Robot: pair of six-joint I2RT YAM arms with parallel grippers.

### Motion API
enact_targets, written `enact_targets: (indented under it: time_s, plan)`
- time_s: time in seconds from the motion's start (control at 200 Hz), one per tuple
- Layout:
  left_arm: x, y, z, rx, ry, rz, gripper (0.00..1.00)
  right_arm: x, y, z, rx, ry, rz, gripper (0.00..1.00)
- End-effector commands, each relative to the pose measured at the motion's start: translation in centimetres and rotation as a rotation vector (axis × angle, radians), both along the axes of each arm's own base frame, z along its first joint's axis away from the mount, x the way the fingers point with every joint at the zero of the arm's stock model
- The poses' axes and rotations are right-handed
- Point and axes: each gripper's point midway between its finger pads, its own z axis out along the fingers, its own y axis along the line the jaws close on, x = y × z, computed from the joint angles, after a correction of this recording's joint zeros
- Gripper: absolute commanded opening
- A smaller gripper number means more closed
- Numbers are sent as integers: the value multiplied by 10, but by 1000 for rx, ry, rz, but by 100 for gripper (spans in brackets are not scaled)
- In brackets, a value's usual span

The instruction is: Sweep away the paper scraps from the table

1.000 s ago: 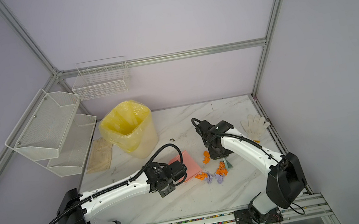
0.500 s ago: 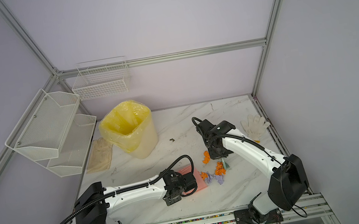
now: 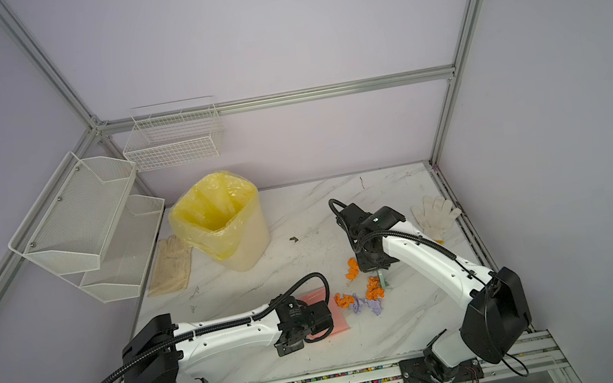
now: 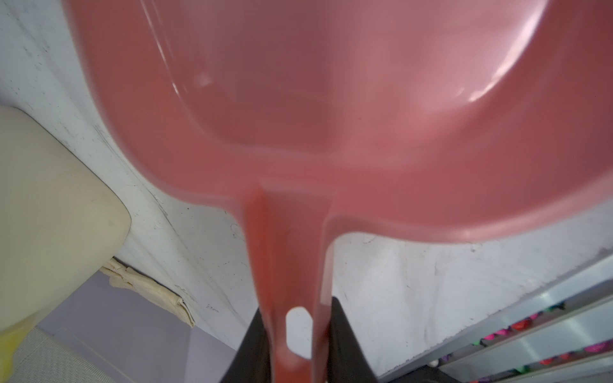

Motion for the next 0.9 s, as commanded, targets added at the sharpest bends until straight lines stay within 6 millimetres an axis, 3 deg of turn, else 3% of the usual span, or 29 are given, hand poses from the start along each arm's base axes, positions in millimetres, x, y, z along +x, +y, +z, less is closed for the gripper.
enact_targets:
  time_s: [0.0, 0.1, 0.29, 0.525, 0.625, 0.895]
  plan:
    - [2, 11, -1, 65, -26, 10, 0, -1, 2, 9, 17, -19, -2, 0]
    - [5, 12, 8, 59, -50, 21, 0, 0, 1, 8, 6, -16, 5, 0]
    - [9, 17, 8, 71, -79, -18, 0, 1, 3, 7, 14, -20, 17, 0]
    - [14, 16, 35, 20, -134, -8, 0, 2, 4, 8, 18, -30, 39, 0]
    - [8, 19, 35, 13, -98, -30, 0, 4, 5, 7, 18, -30, 41, 0]
    - [-2, 28, 12, 78, -28, -64, 0, 5, 8, 5, 22, -24, 54, 0]
